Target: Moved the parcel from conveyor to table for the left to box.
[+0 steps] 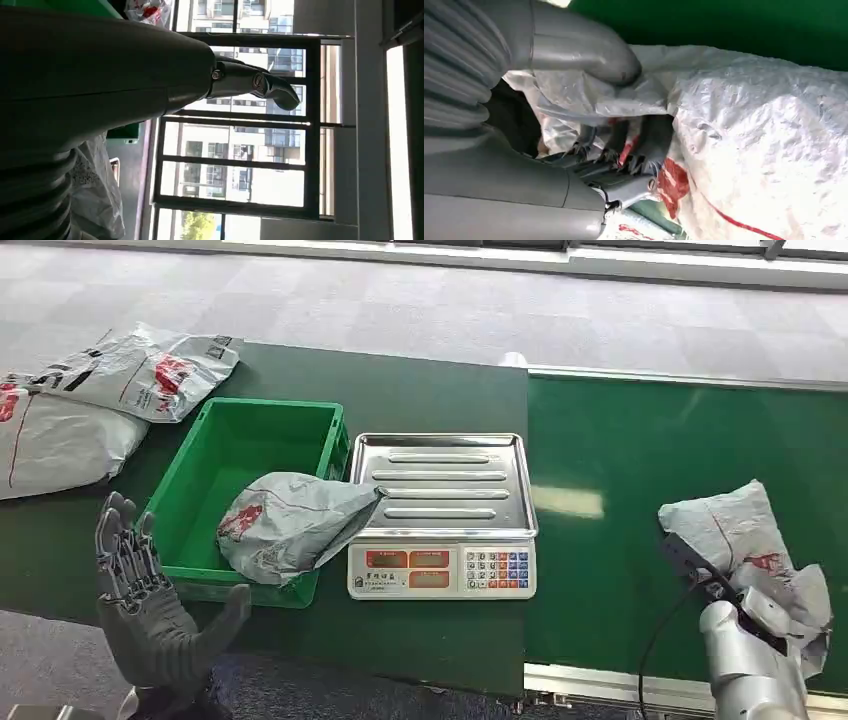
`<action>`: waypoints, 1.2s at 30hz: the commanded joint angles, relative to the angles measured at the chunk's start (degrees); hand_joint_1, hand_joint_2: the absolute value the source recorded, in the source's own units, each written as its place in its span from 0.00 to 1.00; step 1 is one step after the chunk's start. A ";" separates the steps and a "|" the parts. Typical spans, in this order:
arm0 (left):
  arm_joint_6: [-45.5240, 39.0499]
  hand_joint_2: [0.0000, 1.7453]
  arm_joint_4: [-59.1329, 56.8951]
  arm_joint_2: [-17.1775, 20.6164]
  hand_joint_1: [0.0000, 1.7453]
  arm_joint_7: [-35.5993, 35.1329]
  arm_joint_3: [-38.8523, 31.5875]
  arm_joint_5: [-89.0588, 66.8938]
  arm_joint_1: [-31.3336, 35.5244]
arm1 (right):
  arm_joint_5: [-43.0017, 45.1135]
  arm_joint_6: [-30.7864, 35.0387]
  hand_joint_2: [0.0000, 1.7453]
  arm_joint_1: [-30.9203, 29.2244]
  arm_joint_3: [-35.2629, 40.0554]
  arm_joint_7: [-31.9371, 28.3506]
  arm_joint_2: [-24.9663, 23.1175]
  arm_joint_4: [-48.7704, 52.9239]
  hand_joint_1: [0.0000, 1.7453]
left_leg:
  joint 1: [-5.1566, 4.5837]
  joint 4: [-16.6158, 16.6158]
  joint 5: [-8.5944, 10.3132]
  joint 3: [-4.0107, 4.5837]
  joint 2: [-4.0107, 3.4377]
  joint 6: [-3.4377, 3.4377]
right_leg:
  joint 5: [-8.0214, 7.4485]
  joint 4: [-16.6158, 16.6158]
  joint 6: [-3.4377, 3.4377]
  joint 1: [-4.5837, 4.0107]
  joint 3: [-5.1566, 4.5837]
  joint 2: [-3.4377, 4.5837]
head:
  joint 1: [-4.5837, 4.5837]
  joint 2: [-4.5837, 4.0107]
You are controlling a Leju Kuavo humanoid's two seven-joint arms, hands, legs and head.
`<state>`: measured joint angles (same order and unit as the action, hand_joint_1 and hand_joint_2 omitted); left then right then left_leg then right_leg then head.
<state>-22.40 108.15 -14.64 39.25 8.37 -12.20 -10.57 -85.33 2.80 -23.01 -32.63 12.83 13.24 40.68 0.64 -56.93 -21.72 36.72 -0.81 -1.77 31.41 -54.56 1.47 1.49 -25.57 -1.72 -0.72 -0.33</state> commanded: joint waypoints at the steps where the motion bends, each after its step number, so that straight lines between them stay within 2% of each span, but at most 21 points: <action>1: -0.11 1.00 -1.21 0.37 0.00 -0.26 -2.04 -0.11 0.70 | 0.45 -0.66 1.00 0.06 2.21 -0.05 -2.90 2.19 1.00 | 0.02 0.05 0.01 -0.03 -0.13 0.05 | -0.06 0.03 -0.15 -0.04 -0.06 0.31 | 0.00 0.00; 15: 0.17 1.00 -1.52 0.07 0.00 -1.11 -2.60 0.31 1.97 | 3.58 -0.03 1.00 5.42 2.76 0.97 -4.41 11.82 1.00 | 0.03 0.03 0.01 0.00 0.04 0.04 | -0.03 0.03 -0.13 -0.04 -0.02 0.10 | 0.00 0.00; 17: 0.25 1.00 -0.75 -0.07 0.00 -1.52 -3.01 0.30 2.32 | 2.43 4.23 1.00 5.66 2.91 2.09 -5.53 16.33 1.00 | 0.02 0.03 0.02 0.03 0.01 0.04 | -0.03 -0.01 -0.15 -0.02 -0.09 0.16 | 0.00 0.00; 18: 0.65 1.00 -0.05 -0.58 0.00 -1.74 -3.38 0.42 2.27 | -0.42 14.98 1.00 6.27 3.14 3.25 -6.74 21.52 1.00 | 0.02 0.02 0.02 0.05 -0.01 0.06 | -0.04 -0.03 -0.19 -0.04 -0.12 0.21 | 0.00 0.00; 19: 0.94 1.00 0.43 -0.72 0.00 -2.04 -3.46 0.34 2.26 | -1.53 17.19 1.00 6.72 3.33 3.32 -7.67 25.67 1.00 | -0.02 0.02 0.02 0.05 -0.08 0.04 | -0.03 -0.07 -0.16 0.01 -0.16 0.21 | 0.00 0.00; 20: 1.13 1.00 0.87 -0.84 0.00 -2.43 -3.51 0.16 2.27 | -1.95 16.37 1.00 7.57 3.60 3.80 -8.83 31.23 1.00 | -0.03 -0.03 -0.01 0.13 -0.13 0.03 | -0.02 -0.14 -0.14 0.01 -0.23 0.24 | 0.00 0.00; 21: 1.20 1.00 0.97 -0.99 0.00 -2.72 -3.31 0.01 2.31 | -4.67 23.83 1.00 9.37 3.92 3.61 -10.04 38.46 1.00 | -0.06 -0.02 -0.01 0.12 -0.13 0.02 | -0.01 -0.14 -0.12 0.03 -0.23 0.21 | 0.00 0.00; 22: 1.09 1.00 0.41 -0.97 0.00 -2.84 -2.88 0.06 2.75 | -4.67 29.92 1.00 12.15 5.96 4.30 -8.98 43.67 1.00 | -0.08 -0.06 -0.02 0.17 -0.20 0.03 | 0.00 -0.23 -0.18 0.04 -0.34 0.35 | 0.00 0.00; 23: 1.08 1.00 -0.44 -0.70 0.00 -2.90 -2.27 0.21 3.34 | -4.67 37.20 1.00 13.25 5.18 1.01 -11.00 49.50 1.00 | -0.14 -0.02 0.01 0.20 0.04 0.03 | 0.04 -0.19 -0.14 0.09 -0.27 0.09 | 0.00 0.00; 25: 0.46 1.00 -2.88 -0.41 0.00 -2.83 -1.05 0.41 4.78 | -3.03 37.20 1.00 13.11 3.12 -7.96 -15.97 65.97 1.00 | -0.11 -0.01 0.00 0.14 0.04 0.01 | 0.05 -0.16 -0.17 0.07 -0.25 0.11 | 0.00 0.00; 26: 0.21 1.00 -4.19 -0.42 0.00 -2.57 -0.51 0.44 5.35 | -1.49 37.20 1.00 12.20 3.26 -12.50 -18.78 69.56 1.00 | -0.14 -0.06 -0.02 0.21 0.03 0.00 | 0.10 -0.31 -0.25 0.10 -0.37 0.17 | 0.00 0.00; 27: -0.29 1.00 -5.16 -0.35 0.00 -2.05 -0.06 0.53 5.61 | -2.76 37.20 1.00 11.03 4.04 -14.99 -21.27 70.30 1.00 | -0.20 -0.11 -0.03 0.29 -0.06 -0.01 | 0.13 -0.42 -0.20 0.16 -0.49 0.20 | 0.00 0.00; 28: -0.38 1.00 -5.35 -0.35 0.00 -1.87 0.05 0.57 5.63 | -3.55 37.20 1.00 10.49 4.80 -14.93 -21.90 70.36 1.00 | -0.19 -0.02 -0.02 0.22 -0.18 -0.02 | 0.05 -0.31 -0.15 0.14 -0.44 0.31 | 0.00 0.00; 30: -1.12 1.00 -5.25 -0.17 0.00 -1.55 0.26 0.61 5.59 | -4.67 37.20 1.00 9.86 7.60 -14.54 -21.24 69.78 1.00 | -0.14 0.08 0.00 0.14 -0.17 -0.02 | 0.03 -0.24 -0.16 0.07 -0.35 0.30 | -0.04 0.00; 36: -2.13 1.00 -3.89 -0.01 0.00 -1.25 0.08 0.95 4.04 | -4.67 37.20 1.00 8.01 7.12 -17.63 -22.03 66.22 1.00 | 0.02 0.05 -0.01 0.14 -0.09 0.03 | 0.09 -0.15 -0.17 -0.03 -0.26 0.13 | -0.02 0.00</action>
<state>-23.58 107.03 -15.69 37.77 7.87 -11.82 -7.10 -90.01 40.19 -11.65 -26.73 -3.10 -3.41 102.72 0.67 -56.88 -21.73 36.88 -0.80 -1.80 31.53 -54.68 1.38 1.46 -25.79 -1.81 -0.74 -0.33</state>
